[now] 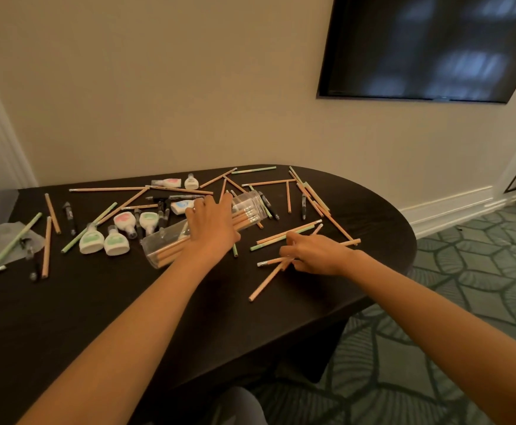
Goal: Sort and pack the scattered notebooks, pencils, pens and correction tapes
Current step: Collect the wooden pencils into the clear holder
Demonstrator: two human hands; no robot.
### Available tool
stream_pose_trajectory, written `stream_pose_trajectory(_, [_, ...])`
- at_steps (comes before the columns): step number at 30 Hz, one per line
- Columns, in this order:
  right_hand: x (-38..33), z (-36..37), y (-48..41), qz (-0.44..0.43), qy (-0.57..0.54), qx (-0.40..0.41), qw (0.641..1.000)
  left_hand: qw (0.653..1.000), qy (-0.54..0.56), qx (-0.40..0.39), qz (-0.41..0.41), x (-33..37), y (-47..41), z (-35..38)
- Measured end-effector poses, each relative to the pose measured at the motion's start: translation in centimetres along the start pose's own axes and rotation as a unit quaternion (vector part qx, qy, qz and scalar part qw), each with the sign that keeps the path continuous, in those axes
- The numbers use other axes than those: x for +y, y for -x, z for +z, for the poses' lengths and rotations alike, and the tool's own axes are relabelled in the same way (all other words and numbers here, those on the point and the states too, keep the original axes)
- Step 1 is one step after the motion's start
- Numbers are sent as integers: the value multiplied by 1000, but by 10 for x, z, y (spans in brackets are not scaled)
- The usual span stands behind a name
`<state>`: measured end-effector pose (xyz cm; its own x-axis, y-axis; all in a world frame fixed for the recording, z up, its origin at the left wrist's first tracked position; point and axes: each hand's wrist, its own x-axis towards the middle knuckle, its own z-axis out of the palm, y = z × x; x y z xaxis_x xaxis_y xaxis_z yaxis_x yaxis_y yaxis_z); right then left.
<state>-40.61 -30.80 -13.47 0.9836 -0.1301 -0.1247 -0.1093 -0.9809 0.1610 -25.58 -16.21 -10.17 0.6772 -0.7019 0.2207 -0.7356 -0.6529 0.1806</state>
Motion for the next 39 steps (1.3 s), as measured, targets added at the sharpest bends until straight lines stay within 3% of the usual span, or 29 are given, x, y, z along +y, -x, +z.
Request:
stream_pose_trajectory(9, [-12,-8,-27,-29,85,-36,995,1000,-9,9,-23,-24,0,-5])
stream_pose_trajectory(14, [-20,-5,-32,-64,130,3,989,999,-13,14,-43,-38,-1,-10])
stream_pose_trajectory(19, [-30,-9,-39,-70,166,116,977,997,-21,32,-62,-56,-3,-21])
stream_pose_trajectory(25, [-48,-20,-50,-55,223,292,929,995,-15,50,-81,-72,-2,-32])
stream_pose_trajectory(31, [-67,-41,-85,-11,77,253,964,991,-10,64,-116,-96,2,-46])
stream_pose_trajectory(34, [-70,-45,-101,34,-1,267,963,987,0,81,-141,-110,1,-52])
stream_pose_trajectory(36, [-70,-49,-109,106,-111,294,943,984,2,89,-154,-118,1,-54])
stream_pose_trajectory(39, [-77,-64,-122,163,-275,371,872,984,0,84,-157,-124,0,-53])
